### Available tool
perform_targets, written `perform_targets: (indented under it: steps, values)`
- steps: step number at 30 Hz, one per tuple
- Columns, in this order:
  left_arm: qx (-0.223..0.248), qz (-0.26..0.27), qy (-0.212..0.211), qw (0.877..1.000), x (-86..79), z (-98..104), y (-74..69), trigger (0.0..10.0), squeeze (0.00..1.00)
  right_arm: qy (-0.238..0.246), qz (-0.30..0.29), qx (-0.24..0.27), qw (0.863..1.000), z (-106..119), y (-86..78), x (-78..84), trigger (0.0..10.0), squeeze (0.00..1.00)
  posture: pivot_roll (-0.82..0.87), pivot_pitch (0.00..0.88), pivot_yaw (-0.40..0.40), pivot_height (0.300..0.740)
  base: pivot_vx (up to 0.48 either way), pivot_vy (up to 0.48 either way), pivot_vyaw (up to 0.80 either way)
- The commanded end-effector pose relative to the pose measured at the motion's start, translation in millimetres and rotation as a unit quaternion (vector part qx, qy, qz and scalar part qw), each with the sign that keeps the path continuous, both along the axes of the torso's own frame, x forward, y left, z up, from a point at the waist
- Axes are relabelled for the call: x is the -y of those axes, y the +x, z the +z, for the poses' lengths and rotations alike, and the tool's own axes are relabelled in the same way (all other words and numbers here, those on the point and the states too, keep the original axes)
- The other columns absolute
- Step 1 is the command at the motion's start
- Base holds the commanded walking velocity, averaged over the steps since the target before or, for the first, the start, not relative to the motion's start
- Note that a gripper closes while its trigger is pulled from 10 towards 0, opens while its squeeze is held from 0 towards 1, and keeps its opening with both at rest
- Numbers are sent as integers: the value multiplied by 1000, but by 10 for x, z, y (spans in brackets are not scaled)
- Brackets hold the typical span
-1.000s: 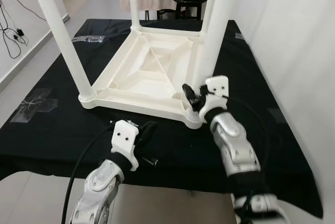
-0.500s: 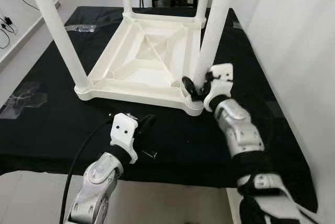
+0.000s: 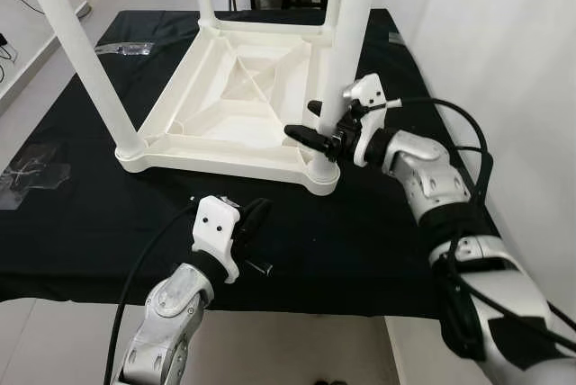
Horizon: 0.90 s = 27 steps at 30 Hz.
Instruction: Building children table
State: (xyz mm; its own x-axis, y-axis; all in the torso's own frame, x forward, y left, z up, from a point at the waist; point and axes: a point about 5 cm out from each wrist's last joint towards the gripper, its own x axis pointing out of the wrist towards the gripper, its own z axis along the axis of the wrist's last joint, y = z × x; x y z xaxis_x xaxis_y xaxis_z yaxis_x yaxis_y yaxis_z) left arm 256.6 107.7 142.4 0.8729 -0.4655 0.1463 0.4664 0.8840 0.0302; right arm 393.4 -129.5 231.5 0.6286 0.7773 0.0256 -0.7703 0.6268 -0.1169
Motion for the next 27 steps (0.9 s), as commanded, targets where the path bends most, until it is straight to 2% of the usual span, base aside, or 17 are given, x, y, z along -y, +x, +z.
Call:
perform_targets:
  steps: [1, 9, 11, 13, 14, 15, 16, 17, 18, 19, 20, 21, 22, 25, 26, 27]
  values:
    - [-9, 1, -1, 1000, 8, -43, -24, 10000, 0, -2, 9, -9, 1000, -72, -1, -41, 0, 0, 64, 128, -38, 740, 0, 0, 0]
    - [-10, -1, -3, 1000, 19, -48, -31, 10000, 0, -3, -13, -19, 1000, -265, -35, 48, 0, 0, 44, 127, -31, 740, 0, 0, 0]
    - [-11, -1, -3, 1000, 19, -49, -31, 10000, 0, -1, -49, -30, 998, -353, -38, 114, 0, 0, 43, 126, -31, 740, 0, 0, 0]
    - [-12, 0, -4, 1000, 6, -46, -28, 10000, 0, 5, -126, -55, 991, -549, -74, 131, 0, 0, 35, 127, -34, 740, 0, 0, 0]
    - [-12, 1, -4, 1000, -2, -44, -29, 10000, 0, 2, -206, -66, 976, -677, -105, 136, 0, 0, 36, 132, -35, 740, 0, 0, 0]
    - [-12, 1, -4, 1000, -2, -44, -29, 10000, 0, 2, -206, -66, 976, -677, -105, 136, 0, 0, 36, 132, -35, 740, 0, 0, 0]
    - [-11, 1, -3, 1000, -18, -34, -28, 10000, 0, 27, -332, -83, 939, -870, -250, 102, 0, 0, 34, 140, -28, 740, 0, 0, 0]
    - [-11, 1, -2, 1000, -26, -32, -23, 10000, 0, 48, -326, -93, 940, -945, -383, -53, 0, 0, 34, 143, -17, 740, 0, 0, 0]
    - [-11, 1, -2, 1000, -26, -32, -23, 10000, 0, 48, -326, -93, 940, -945, -383, -53, 0, 0, 34, 143, -17, 740, 0, 0, 0]
    - [-11, 1, -1, 1000, -33, -33, -19, 10000, 0, 58, -310, -94, 944, -979, -477, -172, 0, 0, 31, 141, -15, 740, 0, 0, 0]
    - [-11, 1, -1, 1000, -36, -34, -13, 10000, 0, 39, -274, -84, 957, -1003, -547, -325, 0, 0, 19, 134, -6, 740, 0, 0, 0]
    - [-11, 1, -1, 1000, -36, -34, -13, 10000, 0, 39, -274, -84, 957, -1003, -547, -325, 0, 0, 19, 134, -6, 740, 0, 0, 0]
    - [-12, 0, 0, 1000, -35, -37, -7, 10000, 0, 27, -253, -69, 965, -979, -550, -405, 0, 0, 28, 136, -10, 740, 0, 0, 0]
    - [-13, -2, 0, 1000, -33, -39, 1, 10000, 0, 8, -254, -57, 966, -947, -476, -420, 0, 0, 31, 132, -16, 740, 0, 0, 0]
    - [-12, -1, 1, 1000, -34, -37, 4, 10000, 0, 4, -271, -61, 961, -941, -413, -370, 10000, 0, 33, 133, -17, 740, 0, 0, 0]
    - [-11, 1, 1, 1000, -36, -34, 5, 10000, 0, 4, -282, -66, 957, -936, -369, -329, 10000, 0, 36, 133, -18, 740, 0, 0, 0]
